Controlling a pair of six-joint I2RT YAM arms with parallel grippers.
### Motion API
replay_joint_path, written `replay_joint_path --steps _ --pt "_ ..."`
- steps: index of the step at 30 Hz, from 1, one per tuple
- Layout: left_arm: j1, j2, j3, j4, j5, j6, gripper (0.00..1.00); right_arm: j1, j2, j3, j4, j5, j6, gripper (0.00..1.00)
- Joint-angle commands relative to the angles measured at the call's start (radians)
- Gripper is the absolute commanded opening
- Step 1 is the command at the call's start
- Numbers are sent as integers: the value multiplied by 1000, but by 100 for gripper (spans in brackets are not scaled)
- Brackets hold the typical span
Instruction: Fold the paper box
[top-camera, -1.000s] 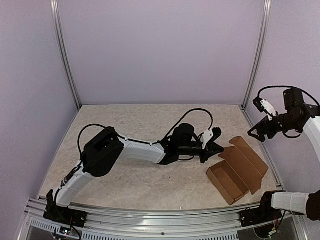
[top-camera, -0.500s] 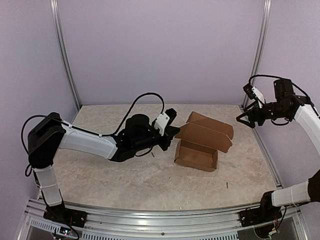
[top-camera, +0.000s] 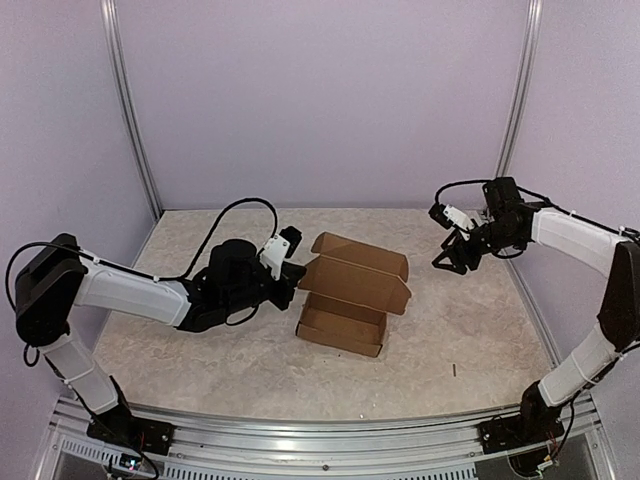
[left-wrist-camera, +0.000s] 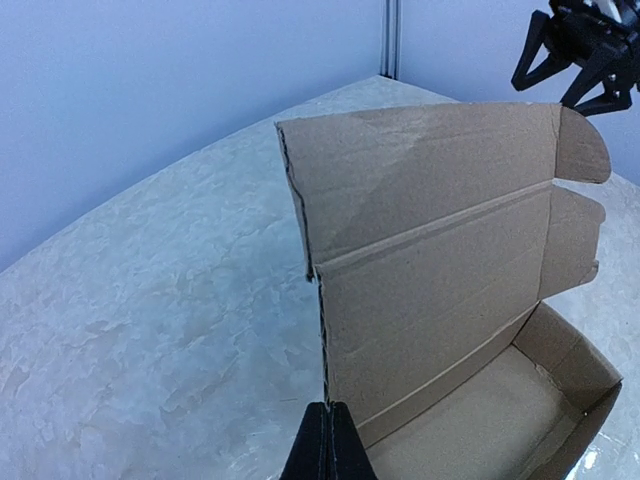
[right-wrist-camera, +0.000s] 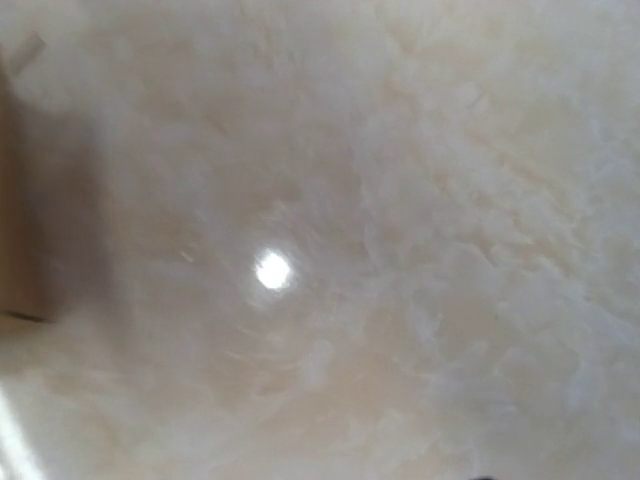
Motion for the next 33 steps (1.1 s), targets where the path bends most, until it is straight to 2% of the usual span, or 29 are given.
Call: replay_joint_path --steps 1,5,8,13,24,30,33 --pt "-15 -1 -6 -25 -20 -21 0 51 145 34 87 85 -47 59" --pt "-37 13 23 -60 -25 -53 0 114 214 8 99 45 -88 58" --pt "-57 25 40 -92 -55 -52 0 153 194 -37 101 -59 -119 61" --pt "-89 33 23 -94 -105 -52 0 217 128 -115 129 -122 -144 63" --pt "-150 71 -35 -25 -175 -96 0 278 82 -151 40 -111 -233 66" --pt "-165 35 -87 5 -181 -138 0 279 14 -207 -23 -86 -340 71" --pt "-173 10 -124 48 -165 -144 0 282 -18 -218 -18 -110 -332 71"
